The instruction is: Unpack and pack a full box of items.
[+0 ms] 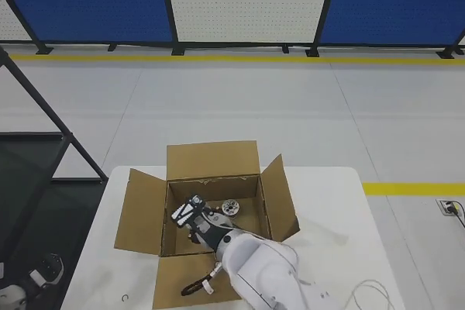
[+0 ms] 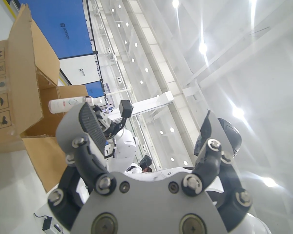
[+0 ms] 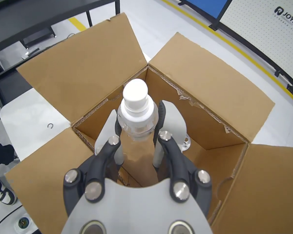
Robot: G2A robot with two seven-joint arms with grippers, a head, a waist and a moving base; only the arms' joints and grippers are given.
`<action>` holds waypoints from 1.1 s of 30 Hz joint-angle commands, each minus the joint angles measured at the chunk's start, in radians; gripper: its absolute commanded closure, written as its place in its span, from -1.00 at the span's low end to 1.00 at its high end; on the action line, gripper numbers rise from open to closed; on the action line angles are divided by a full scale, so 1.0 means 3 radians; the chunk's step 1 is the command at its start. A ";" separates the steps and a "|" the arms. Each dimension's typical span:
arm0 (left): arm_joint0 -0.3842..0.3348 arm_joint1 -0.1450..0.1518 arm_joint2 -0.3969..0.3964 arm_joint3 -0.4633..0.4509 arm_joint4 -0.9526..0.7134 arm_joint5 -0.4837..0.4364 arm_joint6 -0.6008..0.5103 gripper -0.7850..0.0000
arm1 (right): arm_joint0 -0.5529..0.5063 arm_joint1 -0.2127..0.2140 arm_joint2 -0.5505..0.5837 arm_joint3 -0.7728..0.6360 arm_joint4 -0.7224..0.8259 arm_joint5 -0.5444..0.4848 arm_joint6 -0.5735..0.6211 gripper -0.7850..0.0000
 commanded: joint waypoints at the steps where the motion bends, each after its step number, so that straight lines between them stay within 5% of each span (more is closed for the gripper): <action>1: 0.0022 -0.0006 -0.0008 0.0009 -0.0009 -0.0007 -0.0006 -1.00 | 0.0143 -0.0060 -0.0077 0.0240 0.0075 0.0039 0.0008 1.00; 8: 0.0082 -0.0030 0.0004 -0.0015 -0.0017 -0.0023 -0.0030 -1.00 | 0.0540 -0.0299 -0.0276 0.1003 0.0404 0.0193 0.0110 1.00; 21: 0.0055 -0.0052 0.0088 0.0004 0.0109 0.0031 -0.0004 -1.00 | 0.0518 -0.0299 -0.0283 0.1035 0.0372 0.0201 0.0100 1.00; 33: 0.0083 -0.0071 0.0107 -0.0036 0.0134 0.0064 -0.0035 -1.00 | 0.0765 -0.0563 -0.0350 0.2094 0.0718 0.0193 -0.0048 1.00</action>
